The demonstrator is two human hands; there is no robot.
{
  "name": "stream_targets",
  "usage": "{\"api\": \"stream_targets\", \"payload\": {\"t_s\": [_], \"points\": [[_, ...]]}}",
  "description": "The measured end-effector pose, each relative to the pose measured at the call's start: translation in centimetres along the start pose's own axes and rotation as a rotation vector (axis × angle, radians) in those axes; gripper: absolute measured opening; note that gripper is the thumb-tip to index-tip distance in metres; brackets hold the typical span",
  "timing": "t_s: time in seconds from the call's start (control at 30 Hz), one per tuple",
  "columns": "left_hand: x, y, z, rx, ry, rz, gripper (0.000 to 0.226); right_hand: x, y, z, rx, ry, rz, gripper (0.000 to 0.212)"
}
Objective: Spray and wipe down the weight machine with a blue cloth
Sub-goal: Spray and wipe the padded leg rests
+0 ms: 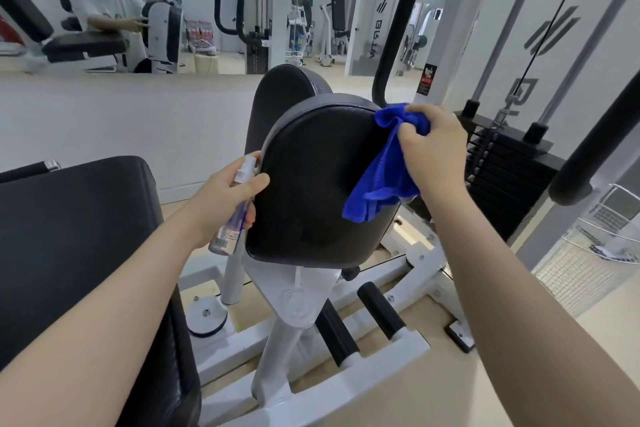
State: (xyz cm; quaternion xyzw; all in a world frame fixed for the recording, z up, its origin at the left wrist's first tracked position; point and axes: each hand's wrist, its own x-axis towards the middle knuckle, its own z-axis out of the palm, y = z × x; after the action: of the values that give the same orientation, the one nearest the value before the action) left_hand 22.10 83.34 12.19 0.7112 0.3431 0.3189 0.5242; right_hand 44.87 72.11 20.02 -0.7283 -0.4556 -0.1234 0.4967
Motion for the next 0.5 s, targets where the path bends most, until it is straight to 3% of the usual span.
{"api": "stream_targets", "payload": {"t_s": [0.07, 0.27, 0.37, 0.5], "points": [[-0.1, 0.3, 0.0, 0.002, 0.006, -0.003, 0.040, 0.1, -1.6, 0.5, -0.050, 0.038, -0.040, 0.026], [-0.2, 0.5, 0.1, 0.002, 0.025, -0.039, 0.040, 0.0, -7.4, 3.3, -0.227, -0.094, -0.494, 0.024], [-0.2, 0.6, 0.2, 0.007, 0.019, -0.049, 0.037, 0.9, -4.8, 1.7, -0.051, -0.097, -0.337, 0.023], [-0.4, 0.5, 0.5, 0.026, 0.045, -0.027, 0.034, 0.2, -0.5, -0.3, -0.039, -0.002, -0.079, 0.025]]}}
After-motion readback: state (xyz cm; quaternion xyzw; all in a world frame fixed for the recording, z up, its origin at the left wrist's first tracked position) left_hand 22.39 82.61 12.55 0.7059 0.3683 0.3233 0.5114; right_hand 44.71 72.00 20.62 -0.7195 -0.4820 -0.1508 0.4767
